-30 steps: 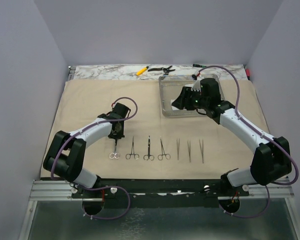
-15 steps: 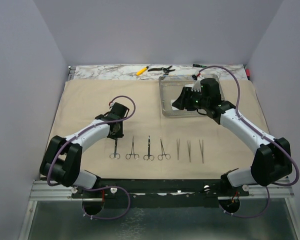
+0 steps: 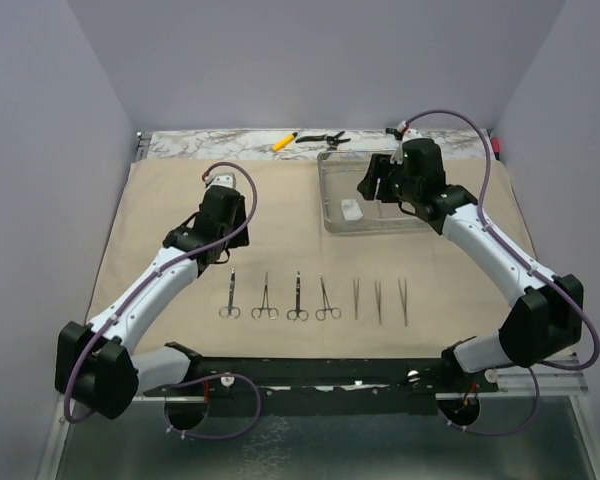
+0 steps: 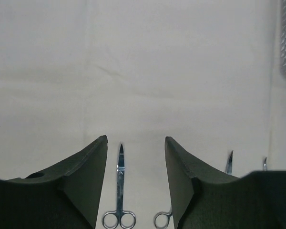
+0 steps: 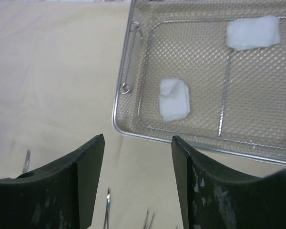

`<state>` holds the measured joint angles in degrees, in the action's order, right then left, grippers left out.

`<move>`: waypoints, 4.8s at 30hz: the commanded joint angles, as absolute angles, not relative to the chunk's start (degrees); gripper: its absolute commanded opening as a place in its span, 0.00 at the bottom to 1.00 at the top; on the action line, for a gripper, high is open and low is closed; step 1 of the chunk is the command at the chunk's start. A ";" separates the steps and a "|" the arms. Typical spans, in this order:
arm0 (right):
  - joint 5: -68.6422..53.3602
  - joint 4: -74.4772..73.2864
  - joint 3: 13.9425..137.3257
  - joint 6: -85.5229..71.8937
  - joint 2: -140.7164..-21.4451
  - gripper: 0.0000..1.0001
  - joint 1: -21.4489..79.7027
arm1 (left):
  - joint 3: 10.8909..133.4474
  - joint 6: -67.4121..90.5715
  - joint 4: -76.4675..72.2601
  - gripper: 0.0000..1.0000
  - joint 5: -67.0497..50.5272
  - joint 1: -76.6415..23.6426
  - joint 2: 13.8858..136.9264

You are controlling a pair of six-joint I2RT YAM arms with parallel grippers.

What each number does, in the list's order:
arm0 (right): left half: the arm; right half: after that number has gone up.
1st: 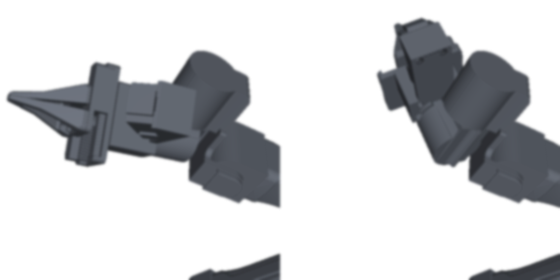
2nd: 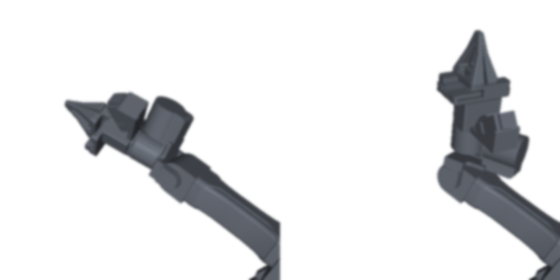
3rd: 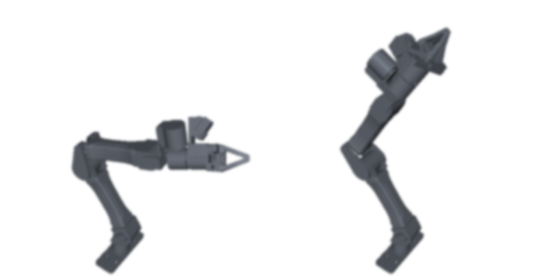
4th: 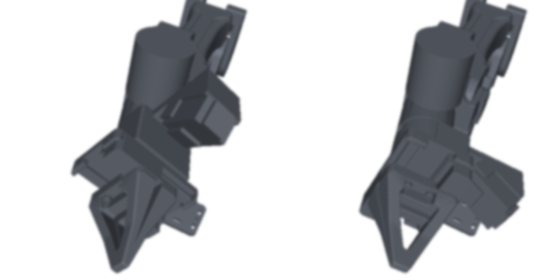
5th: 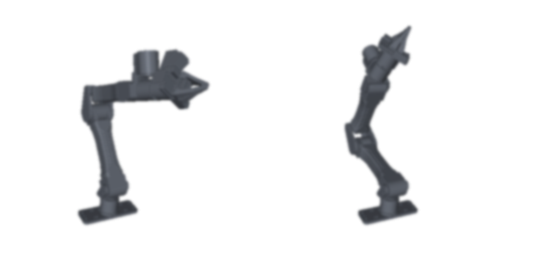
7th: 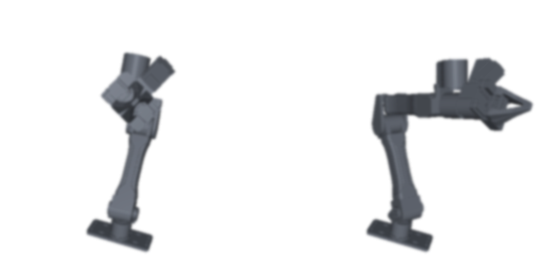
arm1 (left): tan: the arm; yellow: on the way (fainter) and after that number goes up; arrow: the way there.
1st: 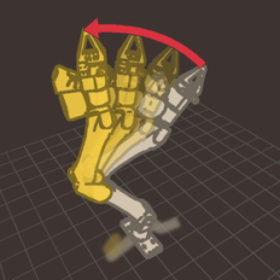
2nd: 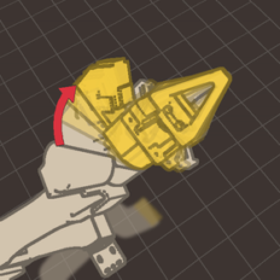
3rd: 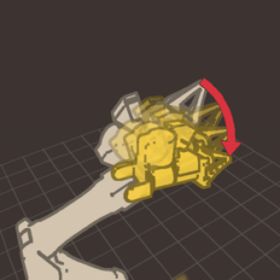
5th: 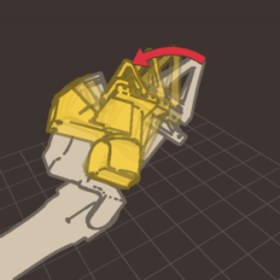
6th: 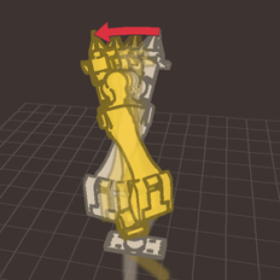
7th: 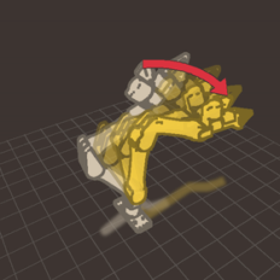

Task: Open and lay out the surgical kit
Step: Place the medical item in the surgical kit, then pick up the medical item from the container, then place the medical item in the surgical kit.

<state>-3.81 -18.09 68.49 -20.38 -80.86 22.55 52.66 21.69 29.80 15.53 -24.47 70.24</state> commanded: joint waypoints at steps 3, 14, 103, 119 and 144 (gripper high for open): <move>11.16 -23.38 78.25 -12.68 -91.36 0.63 21.49 | 52.33 20.05 19.12 0.54 18.23 -24.26 62.03; -5.88 -26.45 90.81 -2.64 -109.22 0.59 21.27 | 49.28 20.33 8.82 0.54 16.08 -24.26 60.66; -7.38 10.72 76.58 -35.14 -100.86 0.01 41.84 | 51.73 25.26 14.73 0.54 16.45 -23.91 29.99; 16.34 2.08 83.58 -25.58 -115.62 0.01 48.69 | 55.37 22.75 20.67 0.55 9.08 -23.95 25.26; 8.87 -7.11 87.51 -20.88 -120.84 0.38 40.41 | 54.00 22.51 20.22 0.56 13.77 -23.95 34.72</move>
